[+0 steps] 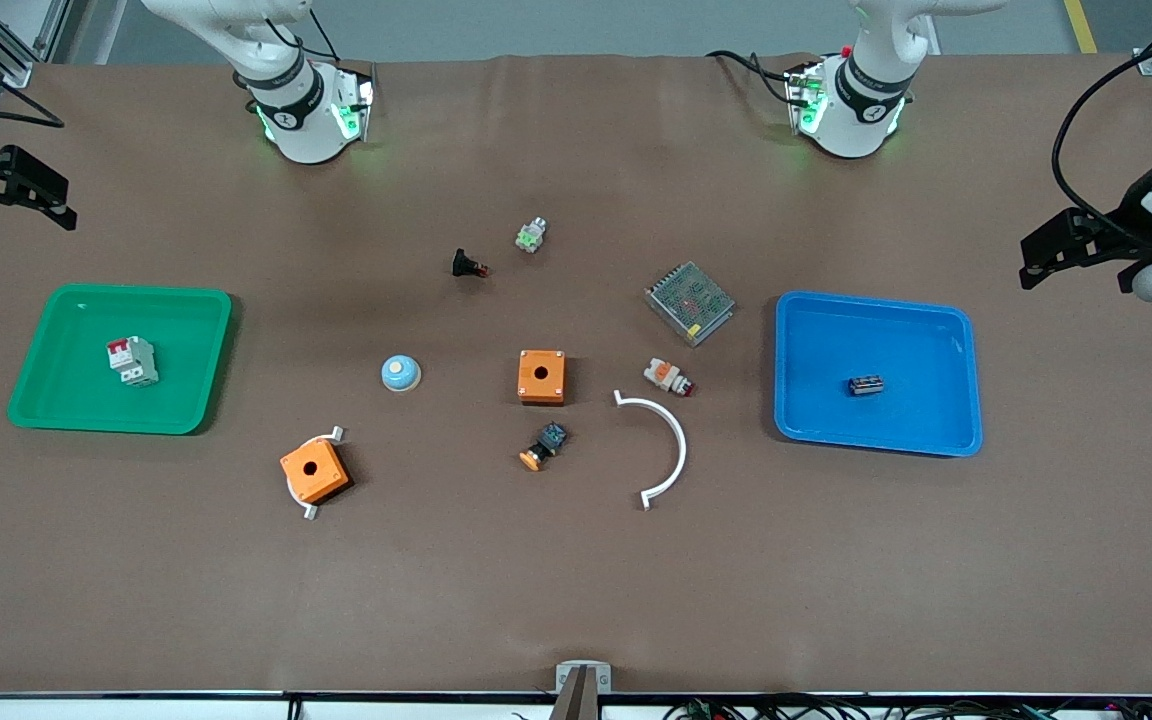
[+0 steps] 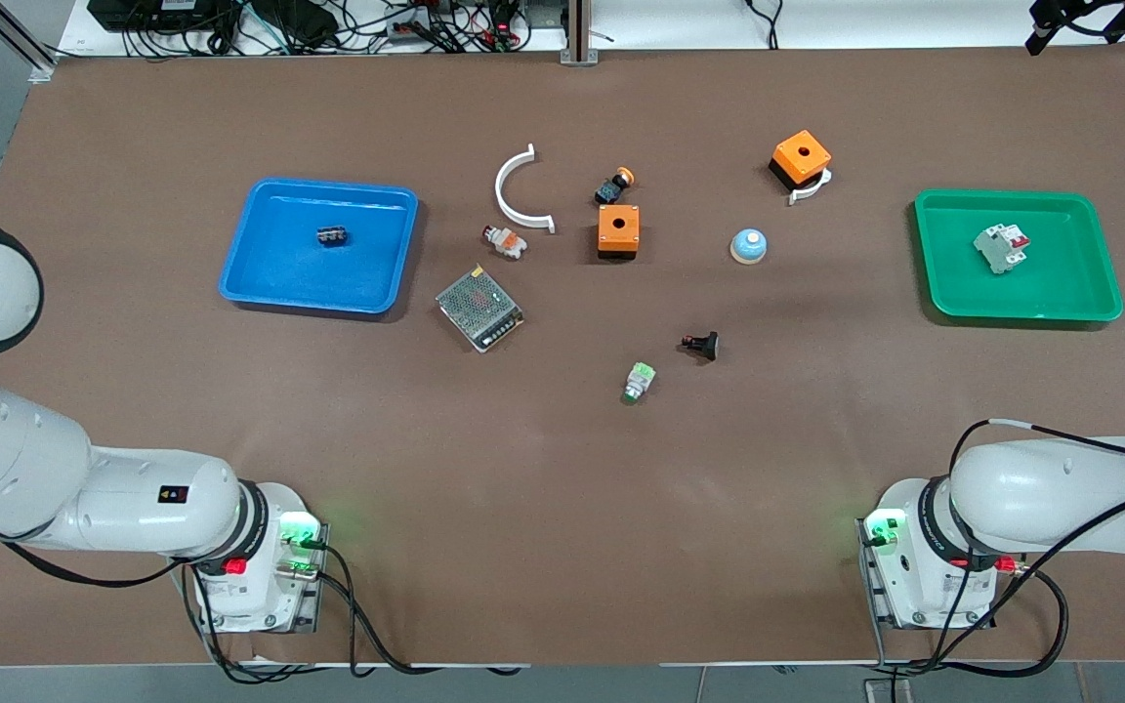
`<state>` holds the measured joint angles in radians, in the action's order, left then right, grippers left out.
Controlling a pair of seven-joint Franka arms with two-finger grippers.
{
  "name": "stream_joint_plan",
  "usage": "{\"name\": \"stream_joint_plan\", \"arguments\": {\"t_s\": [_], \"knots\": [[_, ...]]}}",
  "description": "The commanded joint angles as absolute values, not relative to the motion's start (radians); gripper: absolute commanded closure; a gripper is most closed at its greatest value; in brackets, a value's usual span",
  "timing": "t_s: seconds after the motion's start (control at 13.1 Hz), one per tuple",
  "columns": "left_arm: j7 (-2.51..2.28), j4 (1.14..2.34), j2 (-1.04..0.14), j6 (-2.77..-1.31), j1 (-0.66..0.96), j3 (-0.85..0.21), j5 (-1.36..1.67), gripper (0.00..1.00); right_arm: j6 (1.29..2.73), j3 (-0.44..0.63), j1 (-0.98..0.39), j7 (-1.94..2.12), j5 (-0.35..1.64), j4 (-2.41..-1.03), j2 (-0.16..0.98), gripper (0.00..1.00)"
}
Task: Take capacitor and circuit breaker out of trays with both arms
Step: 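Reach the right gripper to the breaker while the left gripper reaches the capacitor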
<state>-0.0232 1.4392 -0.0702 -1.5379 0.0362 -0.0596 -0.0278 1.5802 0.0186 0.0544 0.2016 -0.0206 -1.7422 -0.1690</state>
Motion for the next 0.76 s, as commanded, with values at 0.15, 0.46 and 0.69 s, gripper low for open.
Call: {"name": "stream_joint_plan", "arguments": {"t_s": [0.15,0.46,0.69], "knots": [[-0.063,1.443,-0.054,-1.513,0.046,-0.064,-0.017,0.0,1.614,0.02,0.052,0.209,0.009,-1.755,-0.17,0.0],[-0.097,1.517,-0.112,-1.503,0.034,-0.094,-0.008,0.0,1.649,0.018,0.049,0.21,0.005,-1.747,-0.144,0.0],[-0.089,1.574,-0.211,-1.517,0.038,-0.094,0.018,0.0,1.674,0.02,0.051,0.215,-0.027,-1.753,-0.088,0.0]]}}
